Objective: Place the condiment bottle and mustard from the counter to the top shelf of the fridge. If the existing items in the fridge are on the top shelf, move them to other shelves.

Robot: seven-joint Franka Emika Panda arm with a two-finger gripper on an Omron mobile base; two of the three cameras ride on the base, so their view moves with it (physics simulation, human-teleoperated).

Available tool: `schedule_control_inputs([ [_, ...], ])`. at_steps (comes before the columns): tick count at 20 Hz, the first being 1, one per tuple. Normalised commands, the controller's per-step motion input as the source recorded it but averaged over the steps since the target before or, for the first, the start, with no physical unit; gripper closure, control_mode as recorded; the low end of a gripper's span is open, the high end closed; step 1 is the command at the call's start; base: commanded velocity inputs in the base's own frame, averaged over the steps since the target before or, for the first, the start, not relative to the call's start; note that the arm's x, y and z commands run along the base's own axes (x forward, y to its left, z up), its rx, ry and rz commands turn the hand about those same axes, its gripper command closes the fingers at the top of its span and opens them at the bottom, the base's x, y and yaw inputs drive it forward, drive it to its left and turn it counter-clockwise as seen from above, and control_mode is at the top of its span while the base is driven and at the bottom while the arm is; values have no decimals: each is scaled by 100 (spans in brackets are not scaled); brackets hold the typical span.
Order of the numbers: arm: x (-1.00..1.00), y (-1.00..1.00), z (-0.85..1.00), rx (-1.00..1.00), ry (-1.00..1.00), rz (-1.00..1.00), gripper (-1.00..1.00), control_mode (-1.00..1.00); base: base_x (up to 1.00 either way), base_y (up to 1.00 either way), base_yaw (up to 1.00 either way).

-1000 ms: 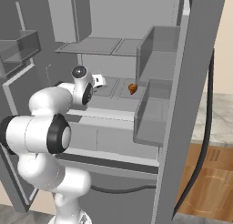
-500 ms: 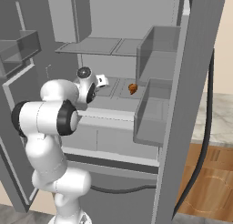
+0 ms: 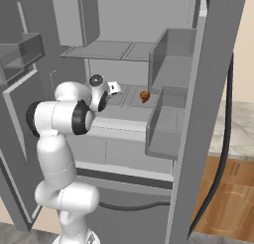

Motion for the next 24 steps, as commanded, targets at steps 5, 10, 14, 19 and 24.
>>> schedule_control_inputs([
  [5, 65, 0, -17, 0, -5, 0, 100, -100, 0, 0, 0],
  [10, 79, 0, -21, 0, -6, 0, 100, -100, 0, 0, 0],
  [14, 70, 1, -25, 0, -6, 0, -100, -100, 0, 0, 0],
  [19, 32, 1, -8, 0, -2, 0, -100, -100, 0, 0, 0],
  [24, -11, -1, 3, 1, -1, 0, -100, -100, 0, 0, 0],
])
